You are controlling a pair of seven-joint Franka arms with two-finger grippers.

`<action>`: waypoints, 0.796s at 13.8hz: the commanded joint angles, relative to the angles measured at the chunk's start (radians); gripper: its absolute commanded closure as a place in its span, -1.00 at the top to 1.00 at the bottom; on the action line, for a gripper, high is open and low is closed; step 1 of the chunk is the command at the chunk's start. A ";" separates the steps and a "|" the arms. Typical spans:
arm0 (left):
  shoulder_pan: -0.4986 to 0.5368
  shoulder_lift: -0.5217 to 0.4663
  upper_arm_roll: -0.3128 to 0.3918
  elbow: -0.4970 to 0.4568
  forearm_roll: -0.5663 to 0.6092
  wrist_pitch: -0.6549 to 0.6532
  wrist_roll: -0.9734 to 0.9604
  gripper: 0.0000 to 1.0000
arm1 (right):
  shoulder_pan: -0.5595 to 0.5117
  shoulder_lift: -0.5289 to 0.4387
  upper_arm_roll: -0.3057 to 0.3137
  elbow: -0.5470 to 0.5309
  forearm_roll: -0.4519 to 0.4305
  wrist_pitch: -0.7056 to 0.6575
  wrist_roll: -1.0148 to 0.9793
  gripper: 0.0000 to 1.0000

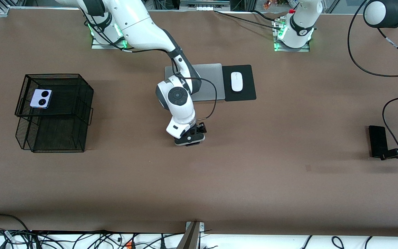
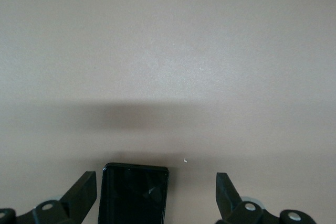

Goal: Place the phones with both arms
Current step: 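Carry the flip phone toward the basket while the left gripper reaches the slab phone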

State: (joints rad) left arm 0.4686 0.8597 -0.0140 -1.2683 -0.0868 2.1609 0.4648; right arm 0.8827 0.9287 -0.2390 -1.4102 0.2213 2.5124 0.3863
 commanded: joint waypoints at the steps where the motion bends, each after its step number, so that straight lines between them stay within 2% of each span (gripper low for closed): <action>1: 0.025 -0.022 -0.004 -0.054 -0.022 0.042 -0.017 1.00 | 0.013 0.010 -0.003 -0.009 -0.013 0.036 -0.003 0.99; 3: 0.027 -0.022 -0.003 -0.054 -0.008 0.037 -0.049 1.00 | 0.013 0.010 -0.005 -0.009 -0.013 0.036 -0.003 0.98; 4: 0.025 -0.022 -0.001 -0.059 0.036 0.037 0.015 1.00 | 0.013 0.010 -0.005 -0.009 -0.014 0.036 -0.006 0.77; 6: 0.024 -0.022 -0.004 -0.062 0.110 0.040 0.109 1.00 | 0.013 0.009 -0.005 -0.009 -0.013 0.036 -0.004 -0.60; 7: 0.015 -0.022 -0.003 -0.063 0.120 0.040 0.120 1.00 | 0.013 0.007 -0.005 -0.009 -0.013 0.036 -0.003 -0.91; 8: 0.013 -0.021 -0.004 -0.077 0.136 0.040 0.121 1.00 | 0.013 0.004 -0.005 -0.009 -0.011 0.036 -0.007 -1.00; 10: 0.015 -0.022 -0.006 -0.106 0.147 0.042 0.156 1.00 | 0.012 -0.020 -0.011 -0.003 -0.010 0.013 -0.010 -1.00; 11: 0.018 -0.022 -0.006 -0.126 0.147 0.043 0.164 1.00 | 0.009 -0.054 -0.020 0.000 -0.008 -0.042 -0.009 -1.00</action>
State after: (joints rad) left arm 0.4828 0.8597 -0.0179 -1.3362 0.0405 2.1873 0.5861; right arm 0.8893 0.9274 -0.2450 -1.4080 0.2145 2.5257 0.3855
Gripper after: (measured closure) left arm 0.000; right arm 0.194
